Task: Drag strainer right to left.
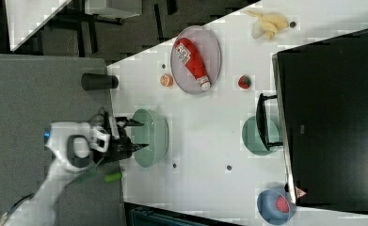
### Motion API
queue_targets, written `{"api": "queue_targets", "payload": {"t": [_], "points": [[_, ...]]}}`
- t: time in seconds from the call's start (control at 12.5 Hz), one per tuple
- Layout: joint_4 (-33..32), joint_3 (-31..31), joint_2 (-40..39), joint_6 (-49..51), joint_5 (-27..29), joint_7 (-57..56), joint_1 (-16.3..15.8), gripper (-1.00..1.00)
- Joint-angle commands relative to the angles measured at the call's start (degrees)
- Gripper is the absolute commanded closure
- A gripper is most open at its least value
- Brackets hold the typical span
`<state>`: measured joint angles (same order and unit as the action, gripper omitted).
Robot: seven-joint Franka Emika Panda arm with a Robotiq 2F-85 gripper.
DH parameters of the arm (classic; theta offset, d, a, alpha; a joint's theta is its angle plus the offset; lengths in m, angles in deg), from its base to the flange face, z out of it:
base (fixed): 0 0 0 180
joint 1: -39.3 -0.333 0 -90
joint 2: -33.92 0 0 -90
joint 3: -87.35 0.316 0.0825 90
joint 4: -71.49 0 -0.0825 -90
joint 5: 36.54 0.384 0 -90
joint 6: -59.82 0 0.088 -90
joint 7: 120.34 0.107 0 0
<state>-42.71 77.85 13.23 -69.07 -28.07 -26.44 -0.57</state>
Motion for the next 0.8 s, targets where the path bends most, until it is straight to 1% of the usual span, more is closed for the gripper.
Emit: {"api": "queue_targets", "payload": {"t": [0.08,0.24,0.32,0.48,0.64,0.8], "points": [[3.0,-9.1,15.4,10.6,-1.4,-21.2,3.8,-1.00],[3.4,-16.4,21.9,16.6,-3.0,-31.8,4.8,-1.00],[3.8,-19.7,24.5,19.2,-5.1,-35.8,5.3,-1.00],[4.4,-25.1,28.4,23.8,-11.7,-39.5,5.8,-1.00],[4.6,-27.3,32.3,27.5,-17.5,-42.6,5.9,-1.00],[4.3,-27.6,35.2,29.0,-18.1,-43.0,5.9,-1.00]]}}
